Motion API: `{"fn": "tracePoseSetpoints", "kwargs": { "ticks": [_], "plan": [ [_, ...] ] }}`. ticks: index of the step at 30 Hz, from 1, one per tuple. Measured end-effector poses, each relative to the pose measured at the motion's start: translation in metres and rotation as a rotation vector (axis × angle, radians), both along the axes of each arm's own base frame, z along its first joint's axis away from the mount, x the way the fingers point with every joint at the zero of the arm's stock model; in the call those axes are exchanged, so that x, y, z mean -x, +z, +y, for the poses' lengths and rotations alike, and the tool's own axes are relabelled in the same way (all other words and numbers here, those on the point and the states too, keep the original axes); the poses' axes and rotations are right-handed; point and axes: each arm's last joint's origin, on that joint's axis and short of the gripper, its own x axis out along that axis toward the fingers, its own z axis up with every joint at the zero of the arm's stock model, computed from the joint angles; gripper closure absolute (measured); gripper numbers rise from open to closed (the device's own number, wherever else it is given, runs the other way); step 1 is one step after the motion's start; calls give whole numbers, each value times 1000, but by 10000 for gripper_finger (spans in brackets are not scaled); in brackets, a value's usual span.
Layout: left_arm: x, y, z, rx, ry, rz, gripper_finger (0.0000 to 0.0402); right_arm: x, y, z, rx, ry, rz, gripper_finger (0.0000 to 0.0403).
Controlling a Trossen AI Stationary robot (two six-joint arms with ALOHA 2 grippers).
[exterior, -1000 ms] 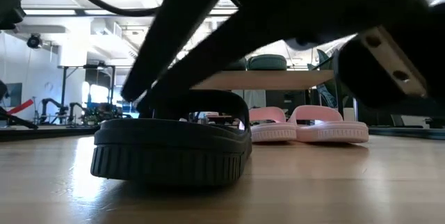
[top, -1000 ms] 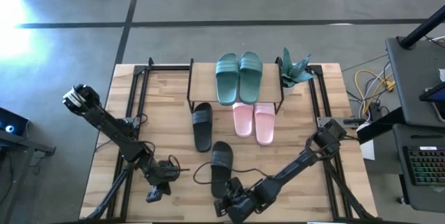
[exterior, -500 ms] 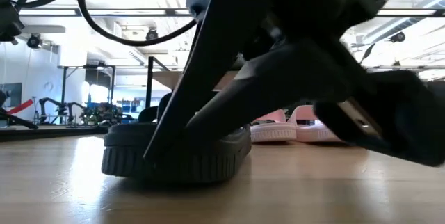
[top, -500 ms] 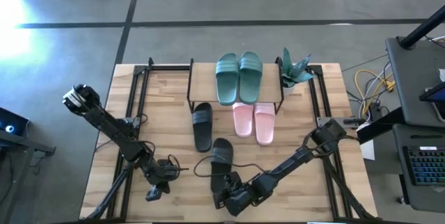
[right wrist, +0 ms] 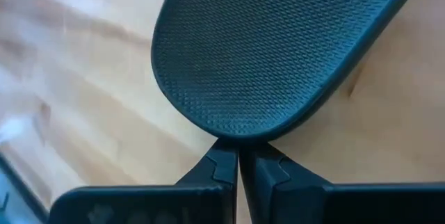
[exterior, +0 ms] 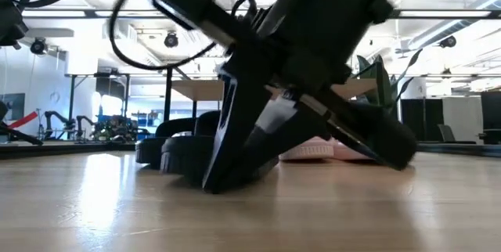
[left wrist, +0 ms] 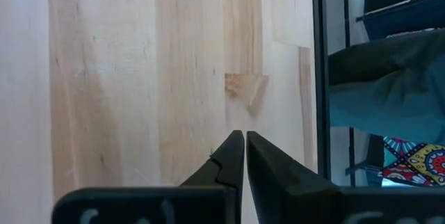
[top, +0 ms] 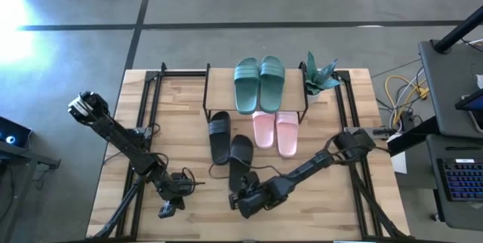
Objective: Pick and place slides into the shelf
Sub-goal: Prepare the black pair of slides
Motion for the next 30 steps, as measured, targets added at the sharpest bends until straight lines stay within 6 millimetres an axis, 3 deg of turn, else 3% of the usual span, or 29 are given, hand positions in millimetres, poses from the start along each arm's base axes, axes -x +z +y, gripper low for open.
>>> {"fn": "tracePoseSetpoints", "kwargs": {
  "ticks": [15,21,30],
  "plan": [
    [-2,0,2,-39,59,-40,398,-3,-3,-40,202,-189,47,394],
    [-6,0,6,-113,163,-110,398,-4,-3,-53,284,-241,47,394],
    [-18,-1,23,-249,379,-212,398,-4,21,-57,350,-223,-5,394]
  ]
}}
